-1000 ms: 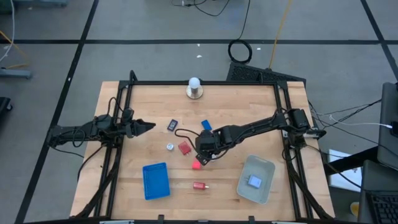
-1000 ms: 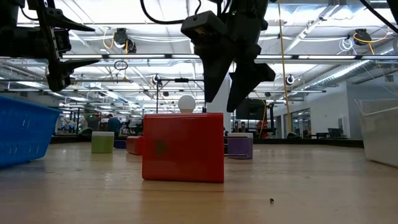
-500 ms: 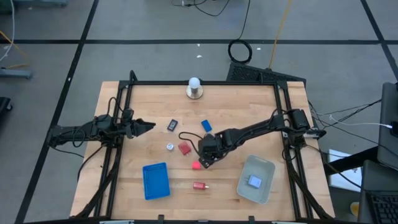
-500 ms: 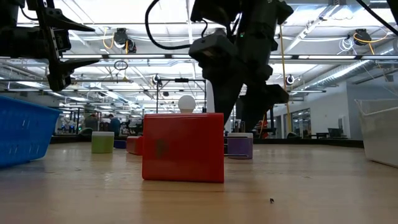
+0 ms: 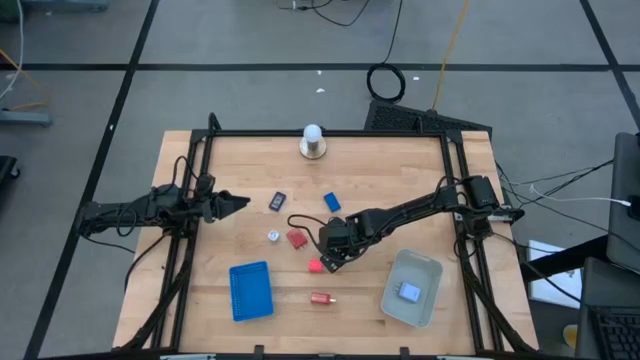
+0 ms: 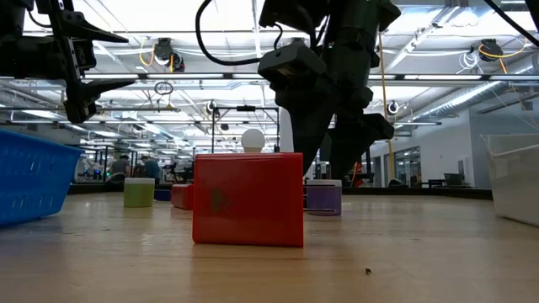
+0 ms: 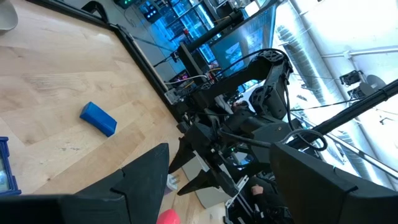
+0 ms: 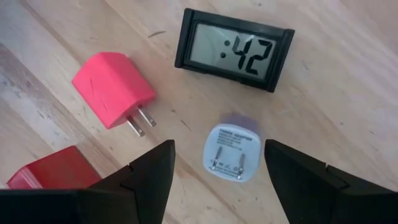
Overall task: Pick & Place Office items
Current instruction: Put the violet charger adapter into the gray bin
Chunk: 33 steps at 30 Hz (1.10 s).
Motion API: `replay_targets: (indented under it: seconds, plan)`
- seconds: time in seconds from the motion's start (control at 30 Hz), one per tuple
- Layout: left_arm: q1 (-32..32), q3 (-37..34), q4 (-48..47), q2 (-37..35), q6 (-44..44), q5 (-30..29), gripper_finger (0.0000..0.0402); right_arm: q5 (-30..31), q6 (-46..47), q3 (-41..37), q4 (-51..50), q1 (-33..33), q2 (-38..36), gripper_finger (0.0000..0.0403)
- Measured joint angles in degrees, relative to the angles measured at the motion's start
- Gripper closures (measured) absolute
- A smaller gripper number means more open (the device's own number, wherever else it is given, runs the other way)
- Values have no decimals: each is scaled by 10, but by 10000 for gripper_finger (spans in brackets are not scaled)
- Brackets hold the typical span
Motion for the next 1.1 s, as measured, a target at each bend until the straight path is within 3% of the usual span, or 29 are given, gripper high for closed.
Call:
replay_targets:
  seconds: [0.37,0.73,1.1]
  plan:
    - [0,0,20,0,0,0,124,-18,-5,0,16,4,26,167]
    - [0,0,35,0,3,1,124,-4,-20,1,19,4,25,276]
    - [0,0,35,0,5,1,124,-3,-31,0,16,4,18,276]
